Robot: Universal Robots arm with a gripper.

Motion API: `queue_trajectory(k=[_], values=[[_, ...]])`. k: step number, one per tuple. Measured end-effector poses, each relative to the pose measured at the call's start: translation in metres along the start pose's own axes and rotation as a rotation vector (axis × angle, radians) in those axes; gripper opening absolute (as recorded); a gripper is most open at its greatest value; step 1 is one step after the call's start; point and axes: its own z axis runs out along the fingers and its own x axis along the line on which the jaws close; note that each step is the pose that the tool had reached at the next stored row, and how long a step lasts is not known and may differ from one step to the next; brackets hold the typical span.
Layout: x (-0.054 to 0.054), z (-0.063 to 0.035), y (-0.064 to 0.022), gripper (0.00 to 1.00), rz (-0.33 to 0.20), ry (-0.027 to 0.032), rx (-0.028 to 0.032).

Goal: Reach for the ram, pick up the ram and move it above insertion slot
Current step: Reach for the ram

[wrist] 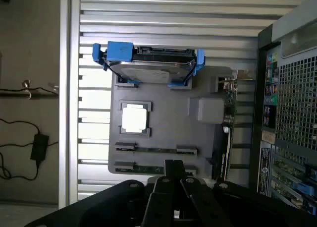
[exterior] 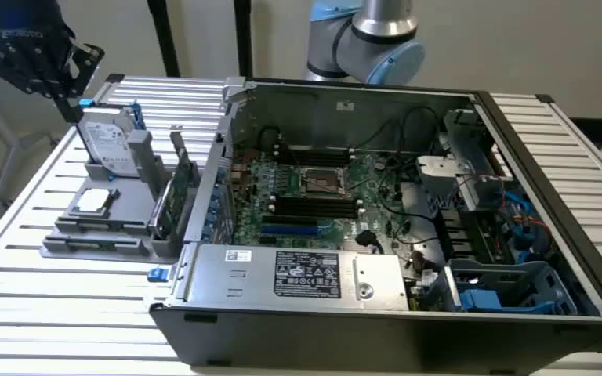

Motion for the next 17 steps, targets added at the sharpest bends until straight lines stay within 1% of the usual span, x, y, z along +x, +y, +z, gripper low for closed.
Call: queue_trajectory(k=[12,15,17], values=[[0.0000,0.0000,0.0000,0.11,0.000,0.0001,0.0000],[-0.0001,0.0004,-0.0025,0.11,0.000,0.0002,0.0001],[-0.0006,0.0011,-0.0068,0.11,0.000,0.0001,0.0001]])
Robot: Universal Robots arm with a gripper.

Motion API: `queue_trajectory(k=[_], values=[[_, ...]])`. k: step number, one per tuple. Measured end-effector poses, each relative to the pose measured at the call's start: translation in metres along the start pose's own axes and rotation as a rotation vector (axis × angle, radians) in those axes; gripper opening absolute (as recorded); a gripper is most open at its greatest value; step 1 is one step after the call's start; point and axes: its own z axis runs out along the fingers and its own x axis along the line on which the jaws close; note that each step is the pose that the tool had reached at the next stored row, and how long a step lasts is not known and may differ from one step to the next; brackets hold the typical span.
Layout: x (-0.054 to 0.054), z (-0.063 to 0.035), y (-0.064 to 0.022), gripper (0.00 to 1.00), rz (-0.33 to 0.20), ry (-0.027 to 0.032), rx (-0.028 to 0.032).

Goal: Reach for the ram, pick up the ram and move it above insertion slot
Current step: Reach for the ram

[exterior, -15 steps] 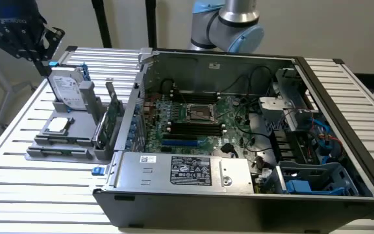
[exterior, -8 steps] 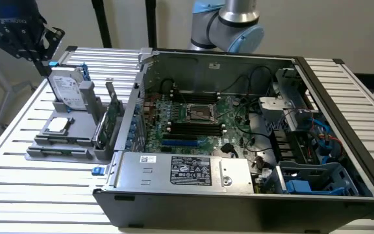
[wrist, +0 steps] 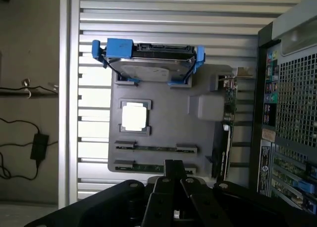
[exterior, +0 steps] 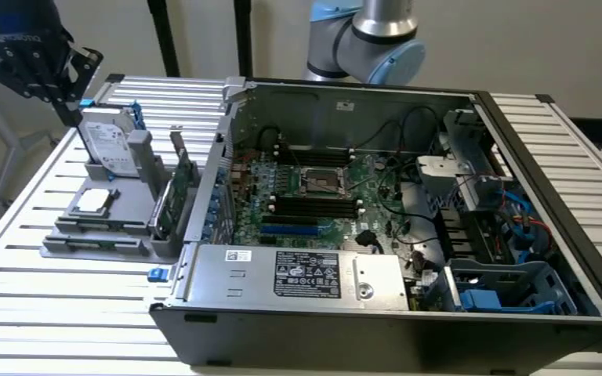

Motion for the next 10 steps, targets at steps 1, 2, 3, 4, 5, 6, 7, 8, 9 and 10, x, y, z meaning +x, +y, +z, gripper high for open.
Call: queue_trajectory(k=[1,2,3,4,5,6,7,8,9,10], values=[[0.000,0.0004,-0.0029,0.11,0.000,-0.0001,0.0000],[-0.001,0.0009,-0.0065,0.11,0.000,-0.0001,0.0000],[-0.001,0.0014,-0.0102,0.11,0.000,-0.0001,0.0000],[-0.001,0.0020,-0.0138,0.11,0.000,-0.0001,0.0000],[-0.001,0.0027,-0.0172,0.11,0.000,0.0000,0.0000],[-0.001,0.0035,-0.0205,0.11,0.000,0.0000,0.0001],[-0.001,0.0044,-0.0235,0.11,0.000,-0.0001,0.0003],[-0.001,0.0055,-0.0265,0.11,0.000,0.0000,0.0005],[-0.001,0.0067,-0.0293,0.11,0.000,-0.0001,0.0008],[-0.001,0.0080,-0.0322,0.11,0.000,0.0000,0.0013]])
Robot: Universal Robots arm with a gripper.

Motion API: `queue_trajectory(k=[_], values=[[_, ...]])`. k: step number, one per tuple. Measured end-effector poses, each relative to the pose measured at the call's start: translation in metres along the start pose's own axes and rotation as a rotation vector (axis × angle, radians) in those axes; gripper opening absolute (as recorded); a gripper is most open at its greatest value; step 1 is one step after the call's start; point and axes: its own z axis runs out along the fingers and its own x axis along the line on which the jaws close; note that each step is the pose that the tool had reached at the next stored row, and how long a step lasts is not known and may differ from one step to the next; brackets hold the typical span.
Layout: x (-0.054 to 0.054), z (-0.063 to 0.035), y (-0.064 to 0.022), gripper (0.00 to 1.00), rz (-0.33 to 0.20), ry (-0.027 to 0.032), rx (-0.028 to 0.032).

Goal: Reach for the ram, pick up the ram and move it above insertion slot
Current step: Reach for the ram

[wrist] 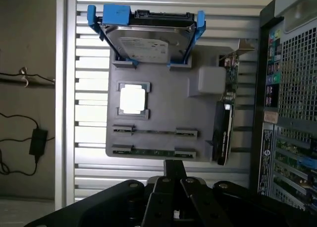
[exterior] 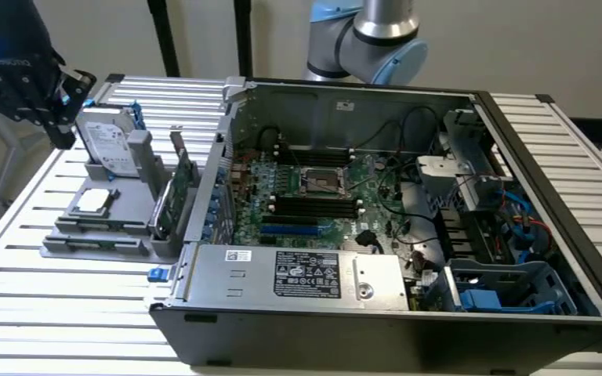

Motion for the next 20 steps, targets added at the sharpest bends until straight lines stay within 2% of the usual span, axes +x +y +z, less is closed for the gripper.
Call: queue_trajectory(k=[5,8,13,20], values=[[0.0002,0.0058,-0.0095,0.11,0.000,-0.0001,0.0041],[0.0003,0.0068,-0.0106,0.11,0.000,0.0003,0.0082],[0.0006,0.0081,-0.0123,0.11,-0.005,0.0003,0.0082],[0.0007,0.0086,-0.0124,0.11,-0.125,0.0043,0.0082]])
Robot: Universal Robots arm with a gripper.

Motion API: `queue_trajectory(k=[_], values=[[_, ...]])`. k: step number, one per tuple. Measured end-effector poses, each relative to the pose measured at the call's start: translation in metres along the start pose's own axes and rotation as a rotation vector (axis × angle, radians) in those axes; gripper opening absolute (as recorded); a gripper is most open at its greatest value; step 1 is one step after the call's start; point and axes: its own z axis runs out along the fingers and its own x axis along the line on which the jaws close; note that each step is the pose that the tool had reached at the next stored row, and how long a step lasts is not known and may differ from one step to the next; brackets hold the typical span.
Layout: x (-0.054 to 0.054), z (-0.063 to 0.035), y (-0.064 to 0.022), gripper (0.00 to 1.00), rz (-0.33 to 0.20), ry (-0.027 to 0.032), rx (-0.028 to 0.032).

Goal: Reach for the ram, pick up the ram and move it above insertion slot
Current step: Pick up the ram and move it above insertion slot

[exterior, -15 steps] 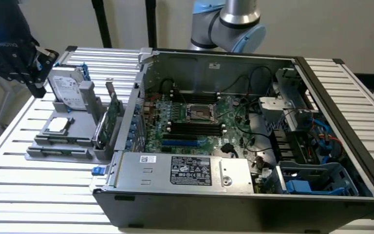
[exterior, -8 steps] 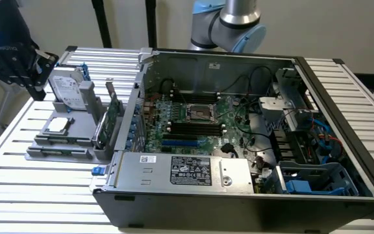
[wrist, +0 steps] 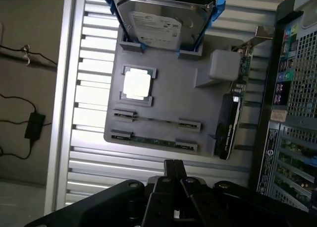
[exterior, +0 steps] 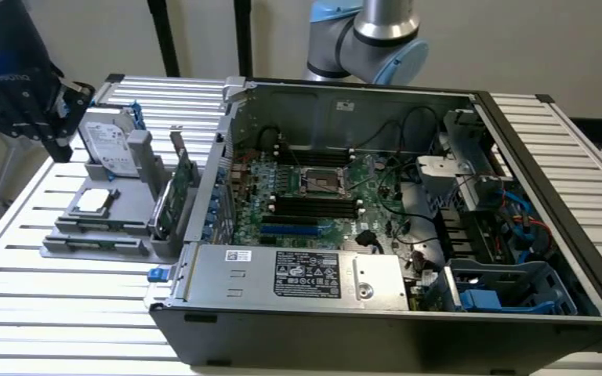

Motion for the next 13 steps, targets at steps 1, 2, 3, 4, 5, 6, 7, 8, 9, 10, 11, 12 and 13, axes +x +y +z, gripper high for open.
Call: queue_trajectory(k=[1,2,3,4,5,6,7,8,9,10,11,12,13], values=[[0.0000,0.0001,0.0000,0.11,-0.018,0.0005,0.0000],[0.0000,0.0002,0.0000,0.11,-0.037,0.0010,0.0000],[0.0000,0.0003,0.0000,0.11,-0.055,0.0015,0.0000],[0.0000,0.0004,0.0000,0.11,-0.073,0.0021,0.0000],[0.0000,0.0005,0.0000,0.11,-0.091,0.0026,0.0001],[0.0000,0.0006,0.0000,0.11,-0.109,0.0031,0.0001],[0.0000,0.0007,0.0000,0.11,-0.127,0.0036,0.0001],[0.0000,0.0008,0.0000,0.11,-0.146,0.0042,0.0001],[0.0000,0.0009,0.0000,0.11,-0.165,0.0047,0.0001],[0.0000,0.0010,0.0000,0.11,-0.182,0.0052,0.0001],[0.0000,0.0011,0.0000,0.11,-0.200,0.0057,0.0001],[0.0000,0.0012,0.0000,0.11,-0.218,0.0062,0.0001],[0.0000,0.0013,0.0000,0.11,-0.236,0.0067,0.0001]])
